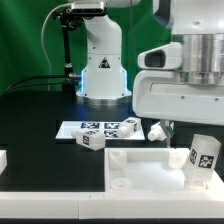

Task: Assemble one leg

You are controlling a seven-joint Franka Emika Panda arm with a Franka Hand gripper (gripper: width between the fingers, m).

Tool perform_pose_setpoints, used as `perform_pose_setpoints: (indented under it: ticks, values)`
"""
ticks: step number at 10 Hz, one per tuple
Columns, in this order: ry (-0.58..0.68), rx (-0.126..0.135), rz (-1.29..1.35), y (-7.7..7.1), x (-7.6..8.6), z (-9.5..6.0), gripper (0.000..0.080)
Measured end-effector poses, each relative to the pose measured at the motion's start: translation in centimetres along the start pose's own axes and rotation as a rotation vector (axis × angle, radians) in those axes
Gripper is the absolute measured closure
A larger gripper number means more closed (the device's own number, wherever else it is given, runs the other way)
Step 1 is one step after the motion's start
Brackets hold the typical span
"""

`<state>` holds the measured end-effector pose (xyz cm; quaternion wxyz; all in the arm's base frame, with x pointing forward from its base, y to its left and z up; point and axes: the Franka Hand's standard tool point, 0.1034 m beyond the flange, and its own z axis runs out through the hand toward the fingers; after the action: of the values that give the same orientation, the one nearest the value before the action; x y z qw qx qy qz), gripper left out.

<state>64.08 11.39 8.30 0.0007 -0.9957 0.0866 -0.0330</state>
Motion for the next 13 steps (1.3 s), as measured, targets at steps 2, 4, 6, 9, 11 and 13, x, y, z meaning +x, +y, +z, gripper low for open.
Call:
perform_pose_setpoints:
  ticks: [2, 4, 6, 9, 11, 13]
  values:
    - [0.007, 0.003, 0.004, 0.16, 0.20, 0.01, 0.0151]
    - [0.007, 0.003, 0.020, 0.18, 0.20, 0.02, 0.0264]
    - [0.006, 0.005, 0.158, 0.13, 0.18, 0.03, 0.0514]
    - [0.006, 0.005, 0.442, 0.40, 0.27, 0.10, 0.0514]
    - [-0.006, 0.018, 0.772, 0.61, 0.27, 0.18, 0.0514]
    - [-0.040, 0.052, 1.109, 0.62, 0.16, 0.25, 0.0514]
